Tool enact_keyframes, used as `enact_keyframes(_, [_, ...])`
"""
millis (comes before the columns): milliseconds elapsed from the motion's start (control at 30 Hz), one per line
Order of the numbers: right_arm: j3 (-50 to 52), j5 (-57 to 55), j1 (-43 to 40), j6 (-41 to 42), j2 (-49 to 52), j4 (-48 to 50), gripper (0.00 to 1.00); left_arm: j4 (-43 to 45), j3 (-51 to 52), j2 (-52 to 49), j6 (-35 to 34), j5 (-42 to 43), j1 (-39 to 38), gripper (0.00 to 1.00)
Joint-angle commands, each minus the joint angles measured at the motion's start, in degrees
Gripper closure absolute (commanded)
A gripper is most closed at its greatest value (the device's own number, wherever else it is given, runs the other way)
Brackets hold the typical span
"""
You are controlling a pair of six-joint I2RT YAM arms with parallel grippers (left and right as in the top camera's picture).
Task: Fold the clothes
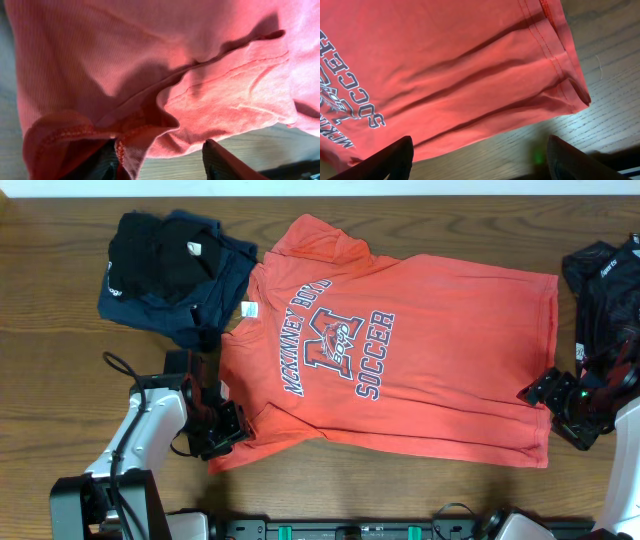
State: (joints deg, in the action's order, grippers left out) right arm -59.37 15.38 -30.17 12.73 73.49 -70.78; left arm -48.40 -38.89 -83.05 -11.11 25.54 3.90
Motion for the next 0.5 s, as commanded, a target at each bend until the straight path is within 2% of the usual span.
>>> enact_keyframes(0, [0.2,-0.1,0.9,-0.8,0.0,0.3,0.17,0.0,-2.4,0.3,2.8,0.4,-0.1,0.43])
enact_keyframes(267, [0.2,-0.1,0.9,-0.3,0.0,0.8,0.18,5.5,-3.4,0.3,6.4,-1.4,-0.1,0.42])
enact_keyframes(467, [0.2,-0.1,0.9,-0.3,0.0,0.7,0.18,1.3,-3.4,0.3,5.9,-2.1,-0.1,0.41])
